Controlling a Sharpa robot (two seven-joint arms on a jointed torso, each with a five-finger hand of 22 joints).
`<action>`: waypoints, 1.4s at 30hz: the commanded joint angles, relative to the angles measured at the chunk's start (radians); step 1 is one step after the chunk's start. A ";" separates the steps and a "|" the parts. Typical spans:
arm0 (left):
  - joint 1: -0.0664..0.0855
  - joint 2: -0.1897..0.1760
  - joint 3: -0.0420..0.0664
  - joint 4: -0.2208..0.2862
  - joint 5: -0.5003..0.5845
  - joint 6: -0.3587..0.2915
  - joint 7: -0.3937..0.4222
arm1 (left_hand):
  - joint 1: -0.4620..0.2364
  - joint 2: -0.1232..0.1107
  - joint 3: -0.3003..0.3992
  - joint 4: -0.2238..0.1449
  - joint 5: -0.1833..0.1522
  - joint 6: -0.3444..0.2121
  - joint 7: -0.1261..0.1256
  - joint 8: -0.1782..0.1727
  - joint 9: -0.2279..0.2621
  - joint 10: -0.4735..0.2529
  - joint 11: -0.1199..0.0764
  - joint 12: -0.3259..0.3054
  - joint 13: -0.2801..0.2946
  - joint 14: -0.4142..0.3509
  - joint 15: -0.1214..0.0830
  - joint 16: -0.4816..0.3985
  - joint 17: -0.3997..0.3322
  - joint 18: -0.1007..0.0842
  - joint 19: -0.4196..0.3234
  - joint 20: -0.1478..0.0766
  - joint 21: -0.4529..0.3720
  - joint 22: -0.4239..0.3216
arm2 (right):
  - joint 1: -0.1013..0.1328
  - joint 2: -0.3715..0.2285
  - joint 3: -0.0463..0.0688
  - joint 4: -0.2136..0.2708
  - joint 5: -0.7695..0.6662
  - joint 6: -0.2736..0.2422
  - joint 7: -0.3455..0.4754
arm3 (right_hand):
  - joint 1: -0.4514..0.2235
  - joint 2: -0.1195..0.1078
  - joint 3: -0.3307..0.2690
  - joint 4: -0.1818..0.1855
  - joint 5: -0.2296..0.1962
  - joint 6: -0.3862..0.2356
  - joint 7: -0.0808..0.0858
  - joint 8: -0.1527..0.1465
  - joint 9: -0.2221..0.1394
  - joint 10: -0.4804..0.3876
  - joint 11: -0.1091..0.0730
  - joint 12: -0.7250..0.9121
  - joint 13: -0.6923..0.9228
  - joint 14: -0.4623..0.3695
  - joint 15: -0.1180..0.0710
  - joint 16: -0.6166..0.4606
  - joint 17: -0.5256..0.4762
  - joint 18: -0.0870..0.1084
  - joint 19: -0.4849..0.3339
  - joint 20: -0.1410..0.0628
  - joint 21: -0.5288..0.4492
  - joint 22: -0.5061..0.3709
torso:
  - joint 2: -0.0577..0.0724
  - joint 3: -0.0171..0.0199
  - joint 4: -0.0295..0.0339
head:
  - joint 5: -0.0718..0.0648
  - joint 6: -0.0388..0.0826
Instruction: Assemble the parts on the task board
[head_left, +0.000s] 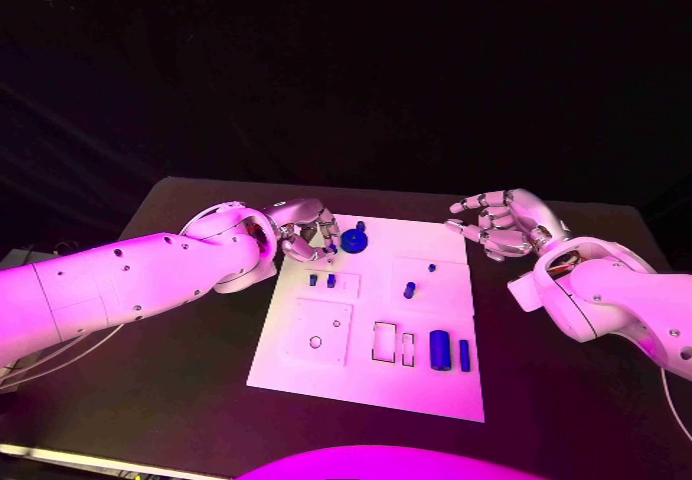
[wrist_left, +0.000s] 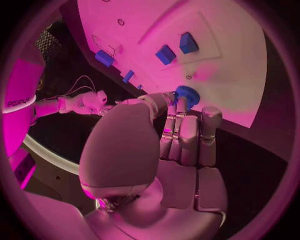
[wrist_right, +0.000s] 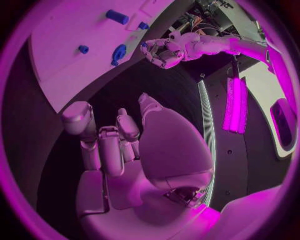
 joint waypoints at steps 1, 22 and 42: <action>0.000 0.001 0.001 -0.006 -0.009 0.038 -0.012 | -0.011 0.003 -0.006 0.001 0.001 0.009 0.002 -0.004 0.001 0.011 -0.002 -0.004 0.000 0.003 0.001 0.005 0.000 -0.019 -0.003 0.006 0.001 0.000 | -0.001 0.001 0.000 0.000 -0.006 -0.003 0.009 | -0.003 0.004 0.007 0.000 0.003 0.004 -0.002 0.005 -0.001 -0.007 -0.001 -0.003 -0.001 0.058 -0.008 -0.005 0.095 0.010 -0.007 0.001 -0.002 -0.001 | 0.000 -0.0004 -0.0011 | 0.004 -0.001; -0.011 0.035 -0.012 -0.058 -0.075 0.058 -0.016 | -0.013 0.002 -0.009 -0.001 0.001 0.017 -0.001 -0.003 0.005 0.019 -0.005 -0.003 0.004 0.003 -0.002 0.006 0.001 -0.018 -0.004 0.005 -0.001 -0.001 | -0.004 0.001 0.000 0.001 -0.006 -0.002 0.010 | -0.005 0.004 0.007 -0.001 0.003 0.004 -0.002 0.005 -0.002 -0.007 -0.001 -0.004 -0.002 0.057 -0.009 -0.006 0.094 0.010 -0.008 0.001 -0.004 -0.001 | 0.001 0.0013 -0.0019 | 0.007 -0.003; -0.012 0.036 -0.013 -0.058 -0.086 0.081 -0.028 | -0.008 0.002 -0.014 -0.011 -0.001 0.029 -0.006 -0.001 0.010 0.032 -0.011 0.001 0.013 0.009 -0.007 0.012 0.015 -0.019 0.001 0.003 0.001 0.004 | -0.004 -0.002 0.000 0.000 -0.006 -0.001 0.010 | -0.005 0.004 0.007 -0.001 0.003 0.004 -0.002 0.005 -0.002 -0.007 -0.001 -0.004 -0.002 0.057 -0.009 -0.006 0.094 0.010 -0.008 0.001 -0.004 -0.001 | 0.001 0.0006 -0.0019 | 0.006 -0.005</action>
